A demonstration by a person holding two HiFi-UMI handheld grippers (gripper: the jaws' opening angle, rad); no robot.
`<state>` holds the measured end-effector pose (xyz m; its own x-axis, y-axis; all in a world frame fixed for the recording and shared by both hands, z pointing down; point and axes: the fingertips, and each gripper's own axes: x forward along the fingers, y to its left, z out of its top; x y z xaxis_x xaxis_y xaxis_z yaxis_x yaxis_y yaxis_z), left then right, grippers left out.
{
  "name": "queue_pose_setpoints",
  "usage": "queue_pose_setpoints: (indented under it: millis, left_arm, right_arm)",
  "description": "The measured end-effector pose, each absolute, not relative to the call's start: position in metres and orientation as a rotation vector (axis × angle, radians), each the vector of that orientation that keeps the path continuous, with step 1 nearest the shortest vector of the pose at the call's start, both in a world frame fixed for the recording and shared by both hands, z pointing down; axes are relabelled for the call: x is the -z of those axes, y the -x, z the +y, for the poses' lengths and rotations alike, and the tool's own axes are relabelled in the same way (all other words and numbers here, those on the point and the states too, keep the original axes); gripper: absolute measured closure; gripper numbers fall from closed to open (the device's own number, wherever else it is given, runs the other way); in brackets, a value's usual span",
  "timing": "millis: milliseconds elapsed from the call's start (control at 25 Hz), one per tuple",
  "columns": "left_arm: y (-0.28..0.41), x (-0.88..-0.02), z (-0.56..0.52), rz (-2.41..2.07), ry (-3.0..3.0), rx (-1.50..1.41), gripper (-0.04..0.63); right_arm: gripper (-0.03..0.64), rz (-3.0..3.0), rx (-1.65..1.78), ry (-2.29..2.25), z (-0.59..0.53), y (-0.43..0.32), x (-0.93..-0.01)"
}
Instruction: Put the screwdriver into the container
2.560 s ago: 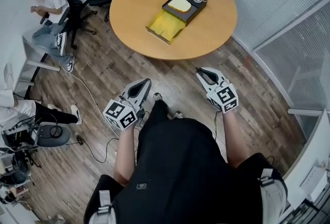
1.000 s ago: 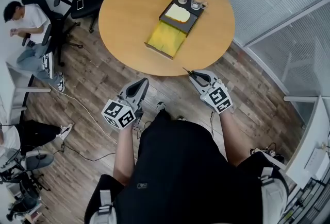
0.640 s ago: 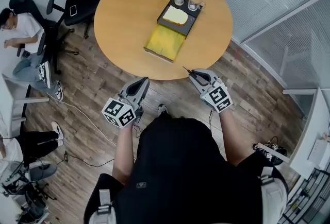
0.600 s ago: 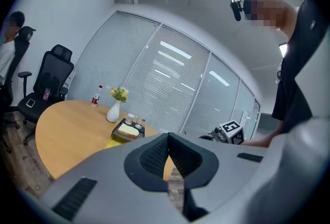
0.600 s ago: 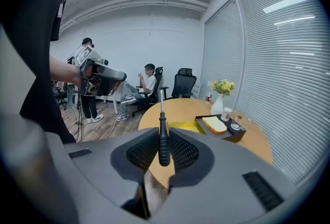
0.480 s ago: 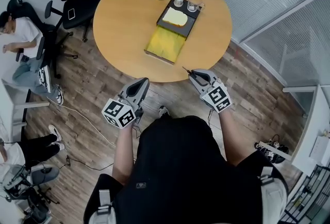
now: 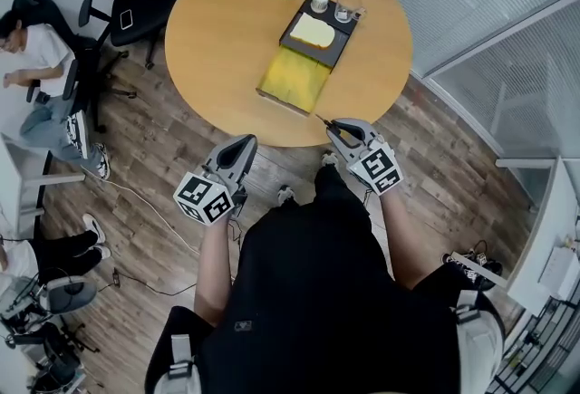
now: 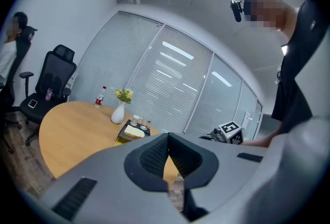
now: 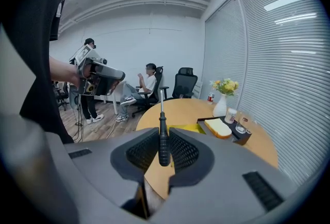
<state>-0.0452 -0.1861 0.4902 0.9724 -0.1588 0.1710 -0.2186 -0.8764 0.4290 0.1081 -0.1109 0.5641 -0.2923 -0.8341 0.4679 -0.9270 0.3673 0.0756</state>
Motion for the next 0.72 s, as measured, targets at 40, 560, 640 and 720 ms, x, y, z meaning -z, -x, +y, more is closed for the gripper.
queue_pose_setpoints:
  millis: [40, 560, 640, 720]
  left_arm:
    - [0.046, -0.492, -0.188, -0.289, -2.653, -0.179, 0.591]
    - [0.016, -0.494, -0.224, -0.541, -2.586, -0.159, 0.591]
    - [0.010, -0.495, -0.227, -0.573, -2.574, -0.162, 0.591]
    - [0.005, -0.496, -0.232, -0.597, -2.567, -0.167, 0.591]
  right_arm:
    - [0.561, -2.212, -0.292, -1.513, -0.115, -0.110, -0.565]
    - [0.561, -2.324, -0.265, -1.245, -0.189, -0.149, -0.580]
    - [0.560, -2.340, -0.269, -1.207, -0.198, -0.155, -0.585]
    - [0.561, -2.351, -0.277, -1.174, -0.207, -0.159, -0.592]
